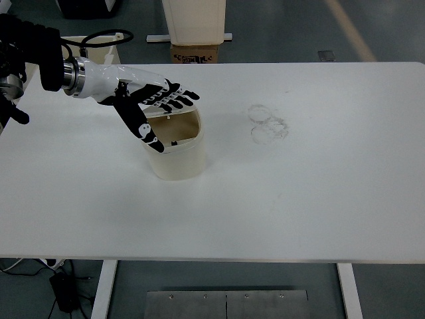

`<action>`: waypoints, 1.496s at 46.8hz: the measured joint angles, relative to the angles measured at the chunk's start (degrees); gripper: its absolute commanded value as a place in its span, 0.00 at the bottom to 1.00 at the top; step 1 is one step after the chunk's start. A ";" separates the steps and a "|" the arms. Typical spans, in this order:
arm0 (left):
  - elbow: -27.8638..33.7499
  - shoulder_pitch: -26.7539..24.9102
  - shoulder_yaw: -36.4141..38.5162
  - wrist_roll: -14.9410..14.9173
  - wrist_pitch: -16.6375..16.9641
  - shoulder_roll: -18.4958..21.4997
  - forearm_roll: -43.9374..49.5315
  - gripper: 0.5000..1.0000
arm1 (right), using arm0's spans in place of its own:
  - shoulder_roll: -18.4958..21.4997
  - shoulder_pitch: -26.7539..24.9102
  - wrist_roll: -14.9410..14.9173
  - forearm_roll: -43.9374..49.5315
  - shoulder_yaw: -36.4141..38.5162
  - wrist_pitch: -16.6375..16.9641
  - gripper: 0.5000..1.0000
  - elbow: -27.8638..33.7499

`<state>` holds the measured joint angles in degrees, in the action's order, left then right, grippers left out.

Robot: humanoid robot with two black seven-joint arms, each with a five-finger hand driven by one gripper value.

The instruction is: Close trash bin

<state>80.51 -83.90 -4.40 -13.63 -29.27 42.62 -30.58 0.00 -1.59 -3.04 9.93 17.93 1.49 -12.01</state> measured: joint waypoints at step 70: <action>2.30 3.75 0.19 0.27 -0.24 0.80 0.41 1.00 | 0.00 0.02 0.02 0.00 0.00 0.01 0.99 -0.02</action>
<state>82.81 -80.15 -4.21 -13.36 -29.51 43.43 -30.18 0.00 -1.57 -3.02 9.93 17.93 1.50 -12.02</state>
